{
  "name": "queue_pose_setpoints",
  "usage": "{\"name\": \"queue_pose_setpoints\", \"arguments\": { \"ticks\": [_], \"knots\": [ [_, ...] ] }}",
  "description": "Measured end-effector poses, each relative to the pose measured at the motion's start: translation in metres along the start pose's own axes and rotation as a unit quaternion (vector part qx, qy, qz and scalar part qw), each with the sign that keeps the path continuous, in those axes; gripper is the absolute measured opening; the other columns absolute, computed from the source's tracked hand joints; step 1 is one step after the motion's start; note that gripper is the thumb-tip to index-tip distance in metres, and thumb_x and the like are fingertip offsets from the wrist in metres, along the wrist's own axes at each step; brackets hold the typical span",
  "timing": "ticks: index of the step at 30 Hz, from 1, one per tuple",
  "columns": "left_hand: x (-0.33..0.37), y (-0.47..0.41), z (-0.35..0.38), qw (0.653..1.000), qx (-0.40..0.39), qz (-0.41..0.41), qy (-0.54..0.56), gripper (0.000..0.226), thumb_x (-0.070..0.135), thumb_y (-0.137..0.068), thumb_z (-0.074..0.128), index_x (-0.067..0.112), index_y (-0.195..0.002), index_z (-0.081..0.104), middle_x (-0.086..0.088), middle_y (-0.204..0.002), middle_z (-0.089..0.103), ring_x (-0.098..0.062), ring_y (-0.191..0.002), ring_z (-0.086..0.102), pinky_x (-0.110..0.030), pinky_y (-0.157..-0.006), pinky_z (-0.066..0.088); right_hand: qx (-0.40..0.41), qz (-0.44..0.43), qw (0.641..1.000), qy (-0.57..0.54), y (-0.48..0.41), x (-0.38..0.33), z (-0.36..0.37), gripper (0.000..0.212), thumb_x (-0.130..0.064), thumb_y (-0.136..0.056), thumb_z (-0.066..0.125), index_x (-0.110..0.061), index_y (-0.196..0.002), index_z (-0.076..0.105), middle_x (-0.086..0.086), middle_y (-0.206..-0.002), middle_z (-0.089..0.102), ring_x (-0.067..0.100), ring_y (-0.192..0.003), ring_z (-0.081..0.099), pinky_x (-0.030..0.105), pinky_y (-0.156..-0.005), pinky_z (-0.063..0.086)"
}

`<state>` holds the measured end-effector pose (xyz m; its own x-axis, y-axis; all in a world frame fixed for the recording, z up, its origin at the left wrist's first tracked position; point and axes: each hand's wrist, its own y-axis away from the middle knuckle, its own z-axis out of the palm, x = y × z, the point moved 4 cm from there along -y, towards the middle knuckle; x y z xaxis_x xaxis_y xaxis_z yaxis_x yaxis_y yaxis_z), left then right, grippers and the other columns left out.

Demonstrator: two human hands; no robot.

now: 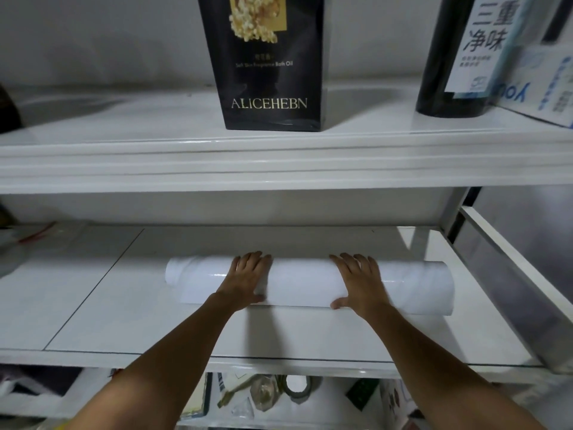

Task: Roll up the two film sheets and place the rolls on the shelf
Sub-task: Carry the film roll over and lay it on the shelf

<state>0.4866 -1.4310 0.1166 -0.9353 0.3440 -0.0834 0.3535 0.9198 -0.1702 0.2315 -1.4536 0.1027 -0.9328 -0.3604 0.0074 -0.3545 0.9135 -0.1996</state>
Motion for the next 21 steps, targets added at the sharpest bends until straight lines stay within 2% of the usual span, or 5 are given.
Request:
{"name": "queue_pose_setpoints", "arguments": {
  "ticks": [7,10,13,18,21],
  "knots": [
    [0.008,0.022,-0.003,1.0,0.007,0.011,0.009,0.106,0.052,-0.045,0.084,0.012,-0.13,0.035,-0.014,-0.123,0.055,-0.033,-0.112,0.055,-0.043,-0.093,0.044,0.009,-0.022,0.999,-0.026,0.02,-0.004,-0.008,0.105,-0.072,-0.057,0.068,-0.025,-0.143,0.03,0.005,-0.146,0.037,0.033,-0.132,0.032,0.051,-0.111,0.017],
    [0.009,0.024,-0.004,1.0,0.013,0.014,0.002,0.103,0.041,-0.045,0.086,0.012,-0.13,0.036,-0.016,-0.125,0.055,-0.034,-0.112,0.055,-0.042,-0.092,0.045,0.029,-0.035,0.999,-0.018,0.025,-0.004,-0.01,0.096,-0.066,-0.061,0.07,-0.023,-0.14,0.037,0.008,-0.141,0.044,0.034,-0.127,0.04,0.051,-0.108,0.024],
    [0.01,0.027,-0.004,1.0,0.014,0.017,-0.008,0.105,0.029,-0.038,0.086,0.011,-0.129,0.038,-0.015,-0.122,0.056,-0.033,-0.108,0.057,-0.04,-0.088,0.047,0.031,-0.038,0.999,0.004,0.027,-0.005,-0.008,0.096,-0.054,-0.054,0.081,-0.021,-0.136,0.044,0.01,-0.131,0.052,0.034,-0.116,0.049,0.052,-0.103,0.033],
    [0.012,0.018,-0.008,0.997,0.036,-0.01,-0.061,0.097,0.028,-0.038,0.086,0.012,-0.124,0.044,-0.007,-0.106,0.057,-0.026,-0.093,0.057,-0.037,-0.081,0.048,0.066,-0.033,0.996,0.041,0.013,-0.011,-0.019,0.086,-0.041,-0.05,0.084,-0.018,-0.127,0.052,0.009,-0.109,0.062,0.031,-0.096,0.057,0.048,-0.092,0.043],
    [0.008,0.008,-0.007,0.994,0.051,-0.041,-0.093,0.095,0.029,-0.036,0.086,0.011,-0.121,0.048,-0.008,-0.102,0.056,-0.028,-0.088,0.055,-0.04,-0.084,0.046,0.064,-0.017,0.997,0.047,0.004,-0.012,-0.023,0.087,-0.04,-0.049,0.087,-0.017,-0.126,0.052,0.009,-0.106,0.062,0.03,-0.092,0.057,0.048,-0.09,0.044]
  ]
}}
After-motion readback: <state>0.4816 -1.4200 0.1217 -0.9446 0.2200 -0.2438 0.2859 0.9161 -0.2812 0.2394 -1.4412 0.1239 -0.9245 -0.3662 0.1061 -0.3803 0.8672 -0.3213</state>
